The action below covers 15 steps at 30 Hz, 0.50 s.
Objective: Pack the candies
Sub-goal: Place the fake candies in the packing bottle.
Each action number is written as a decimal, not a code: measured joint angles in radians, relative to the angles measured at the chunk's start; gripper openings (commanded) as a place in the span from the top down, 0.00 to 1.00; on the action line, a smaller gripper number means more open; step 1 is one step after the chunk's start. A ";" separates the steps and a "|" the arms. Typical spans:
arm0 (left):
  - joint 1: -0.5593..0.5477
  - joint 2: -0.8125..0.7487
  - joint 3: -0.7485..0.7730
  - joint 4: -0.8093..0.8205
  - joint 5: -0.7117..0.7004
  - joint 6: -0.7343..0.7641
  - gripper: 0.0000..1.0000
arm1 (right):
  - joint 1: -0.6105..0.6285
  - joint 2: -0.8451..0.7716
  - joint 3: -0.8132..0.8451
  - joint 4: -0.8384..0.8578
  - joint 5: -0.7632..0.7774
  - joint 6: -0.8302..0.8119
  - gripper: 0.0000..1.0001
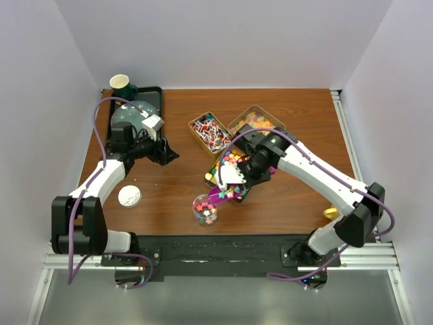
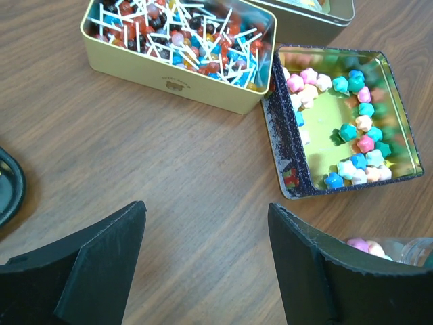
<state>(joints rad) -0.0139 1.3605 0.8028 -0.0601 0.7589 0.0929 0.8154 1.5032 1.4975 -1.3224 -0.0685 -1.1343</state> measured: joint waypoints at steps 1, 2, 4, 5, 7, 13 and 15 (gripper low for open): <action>0.001 -0.003 -0.003 0.005 0.000 -0.003 0.23 | 0.009 0.012 0.018 -0.005 0.010 0.003 1.00; 0.002 -0.007 -0.007 0.014 0.000 -0.005 0.23 | 0.021 0.027 0.043 -0.010 0.023 0.008 1.00; 0.003 -0.016 -0.015 0.030 0.000 -0.006 0.23 | 0.048 0.051 0.082 -0.010 0.052 0.014 1.00; 0.003 -0.021 -0.016 0.034 0.000 -0.007 0.23 | 0.064 0.061 0.095 -0.009 0.066 0.017 1.00; 0.004 -0.030 -0.017 0.046 0.000 -0.007 0.23 | 0.097 0.075 0.108 -0.010 0.104 0.021 1.00; 0.006 -0.048 -0.017 0.066 0.000 -0.021 0.23 | 0.183 0.145 0.137 -0.018 0.224 0.047 1.00; 0.006 -0.051 -0.017 0.071 0.000 -0.026 0.22 | 0.194 0.182 0.153 -0.017 0.263 0.060 1.00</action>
<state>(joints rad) -0.0074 1.3090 0.7860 0.0113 0.7589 0.0666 1.0092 1.6852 1.6501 -1.3392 0.1947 -1.0748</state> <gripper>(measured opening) 0.774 0.296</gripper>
